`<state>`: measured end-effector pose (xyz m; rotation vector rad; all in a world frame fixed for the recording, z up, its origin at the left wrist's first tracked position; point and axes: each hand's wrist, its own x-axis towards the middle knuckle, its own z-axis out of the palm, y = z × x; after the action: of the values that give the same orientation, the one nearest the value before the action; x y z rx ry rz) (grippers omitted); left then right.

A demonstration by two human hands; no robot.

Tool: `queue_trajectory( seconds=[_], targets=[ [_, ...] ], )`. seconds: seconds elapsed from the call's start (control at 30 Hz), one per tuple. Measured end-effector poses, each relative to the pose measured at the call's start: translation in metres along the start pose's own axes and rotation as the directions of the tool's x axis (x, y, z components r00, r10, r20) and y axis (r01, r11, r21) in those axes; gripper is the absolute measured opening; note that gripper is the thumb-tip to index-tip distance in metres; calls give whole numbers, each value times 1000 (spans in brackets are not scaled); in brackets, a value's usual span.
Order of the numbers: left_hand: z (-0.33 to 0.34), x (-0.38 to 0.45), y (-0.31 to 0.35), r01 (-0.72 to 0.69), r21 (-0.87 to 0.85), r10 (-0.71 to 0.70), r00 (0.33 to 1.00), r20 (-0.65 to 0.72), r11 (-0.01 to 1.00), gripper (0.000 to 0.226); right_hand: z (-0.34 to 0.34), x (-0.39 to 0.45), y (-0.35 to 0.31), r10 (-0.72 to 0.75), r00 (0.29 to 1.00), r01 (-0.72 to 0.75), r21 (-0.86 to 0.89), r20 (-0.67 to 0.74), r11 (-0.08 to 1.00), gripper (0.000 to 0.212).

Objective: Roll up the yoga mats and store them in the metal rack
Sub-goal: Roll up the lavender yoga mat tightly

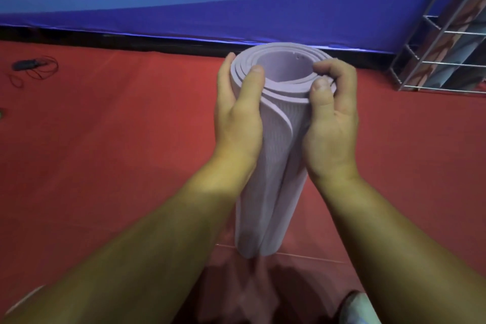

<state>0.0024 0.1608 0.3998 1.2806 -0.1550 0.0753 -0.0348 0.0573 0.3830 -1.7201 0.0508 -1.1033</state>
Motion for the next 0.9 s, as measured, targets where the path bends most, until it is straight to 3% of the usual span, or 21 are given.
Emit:
queue_trajectory(
  seconds=[0.13,0.23,0.4,0.53,0.63,0.7,0.77,0.83,0.9],
  targets=[
    [3,-3,8,14,-66,-12,999,33,998,68,-5,1,-4,-38,998,39,19,-55,999,26],
    [4,-10,-3,69,-44,-69,998,-7,997,65,-3,-11,12,52,998,-53,-24,-25,998,28],
    [4,-6,-2,107,-123,-114,992,-59,987,64,-7,-15,13,22,993,-25,18,117,1000,71],
    [2,-6,5,169,-190,-155,984,84,967,61,-22,-14,9,21,977,-4,-81,213,997,104],
    [3,-10,10,201,-214,-137,950,281,956,78,-36,-9,-2,60,983,-45,-88,175,995,90],
    [-4,-6,12,132,-80,-78,873,481,988,91,-47,-6,-9,75,993,-67,-86,94,994,74],
    [-13,2,11,-71,162,-47,776,629,984,102,-56,-4,-16,129,991,-125,-98,38,987,68],
    [-20,7,3,-254,312,-8,764,645,915,113,-60,-4,-21,202,979,-199,-109,14,974,68],
    [-18,1,-7,-295,284,41,756,653,912,122,-64,-6,-21,267,964,-264,-111,9,958,70]
  ],
)
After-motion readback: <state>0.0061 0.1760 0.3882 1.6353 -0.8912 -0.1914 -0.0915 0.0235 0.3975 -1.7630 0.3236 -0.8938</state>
